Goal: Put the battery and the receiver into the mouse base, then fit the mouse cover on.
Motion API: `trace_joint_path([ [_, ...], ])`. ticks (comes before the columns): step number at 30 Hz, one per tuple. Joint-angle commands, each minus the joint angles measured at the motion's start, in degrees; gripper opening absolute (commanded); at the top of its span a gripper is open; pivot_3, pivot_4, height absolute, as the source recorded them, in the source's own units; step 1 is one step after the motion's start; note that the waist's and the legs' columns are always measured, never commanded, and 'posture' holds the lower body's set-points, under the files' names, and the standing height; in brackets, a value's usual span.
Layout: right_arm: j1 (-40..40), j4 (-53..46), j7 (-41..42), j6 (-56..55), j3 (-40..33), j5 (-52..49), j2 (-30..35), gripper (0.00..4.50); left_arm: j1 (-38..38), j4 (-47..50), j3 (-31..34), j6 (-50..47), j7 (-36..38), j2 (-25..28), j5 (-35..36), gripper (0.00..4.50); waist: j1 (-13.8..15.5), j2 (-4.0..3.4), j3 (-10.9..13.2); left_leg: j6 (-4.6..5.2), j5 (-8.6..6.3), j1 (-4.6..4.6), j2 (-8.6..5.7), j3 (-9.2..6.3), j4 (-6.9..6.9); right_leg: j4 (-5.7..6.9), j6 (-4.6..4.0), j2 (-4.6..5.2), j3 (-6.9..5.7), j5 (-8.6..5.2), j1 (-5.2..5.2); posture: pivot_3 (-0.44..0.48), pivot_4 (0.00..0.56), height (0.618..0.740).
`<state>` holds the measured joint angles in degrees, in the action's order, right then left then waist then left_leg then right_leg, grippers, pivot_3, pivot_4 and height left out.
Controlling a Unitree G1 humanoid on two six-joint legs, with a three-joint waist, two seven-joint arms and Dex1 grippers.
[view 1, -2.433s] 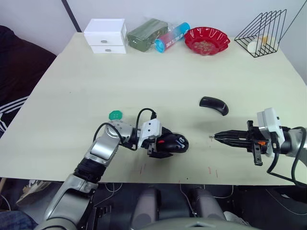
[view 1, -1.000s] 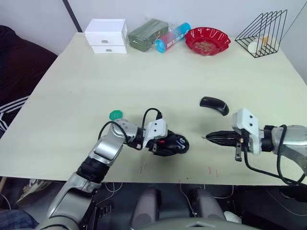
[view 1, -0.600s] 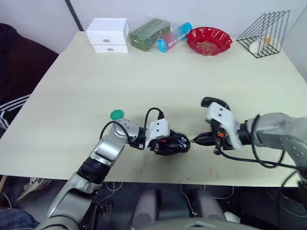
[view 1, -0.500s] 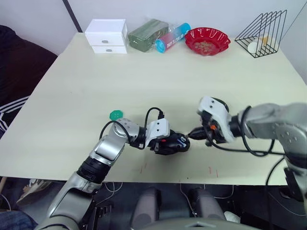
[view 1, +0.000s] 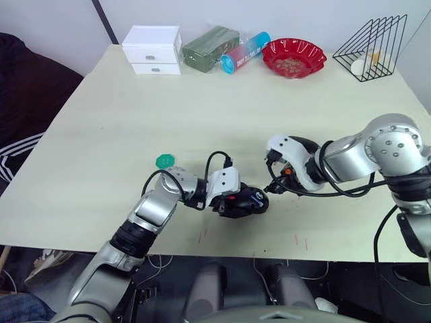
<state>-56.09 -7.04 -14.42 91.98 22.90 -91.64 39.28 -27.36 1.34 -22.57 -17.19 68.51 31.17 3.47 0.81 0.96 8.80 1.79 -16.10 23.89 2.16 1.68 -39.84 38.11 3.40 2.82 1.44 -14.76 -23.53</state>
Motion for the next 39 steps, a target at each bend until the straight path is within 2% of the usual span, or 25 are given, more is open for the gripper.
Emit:
trace_joint_path([
  [1, -2.67, 0.60, -9.05, -4.14, 4.21, -12.07, 2.32, 0.00, 0.25, -0.55, -1.68, 0.21, -0.80, -0.90, -0.98, 3.04, -0.01, 0.00, 0.00, 0.00, 0.00, 0.00, 0.00, 0.00, 0.00, 0.00, 0.00, 0.00, 0.00, 0.00, 0.00, 0.000, 0.150, 0.740],
  [4, -4.21, 0.51, -15.99, -9.70, 9.82, -20.77, 4.59, 0.00, 0.06, -0.98, -1.77, 0.70, -0.85, -1.01, -1.34, 3.04, -0.04, 0.00, 0.00, 0.00, 0.00, 0.01, 0.03, -0.02, 0.00, -0.02, 0.00, 0.02, -0.03, 0.00, 0.00, 0.000, 0.150, 0.740],
  [9, -4.50, 0.68, -18.88, -13.15, 12.62, -21.36, 4.18, 0.00, 0.30, -0.57, -2.15, 0.85, -0.91, -1.25, -1.72, 3.04, -0.01, 0.00, 0.00, 0.01, 0.00, 0.04, 0.05, -0.03, 0.00, -0.04, 0.00, 0.03, -0.03, 0.00, 0.00, 0.000, 0.150, 0.740],
  [39, -3.33, 2.76, -21.04, -13.98, 15.03, -21.36, 3.03, 0.00, -0.13, 2.47, -2.59, -2.11, -0.43, -1.11, -2.35, 3.04, -0.01, 0.00, 0.00, 0.01, -0.01, 0.13, 0.09, -0.18, 0.00, -0.10, 0.00, 0.07, -0.17, 0.00, 0.00, 0.000, 0.150, 0.740],
])
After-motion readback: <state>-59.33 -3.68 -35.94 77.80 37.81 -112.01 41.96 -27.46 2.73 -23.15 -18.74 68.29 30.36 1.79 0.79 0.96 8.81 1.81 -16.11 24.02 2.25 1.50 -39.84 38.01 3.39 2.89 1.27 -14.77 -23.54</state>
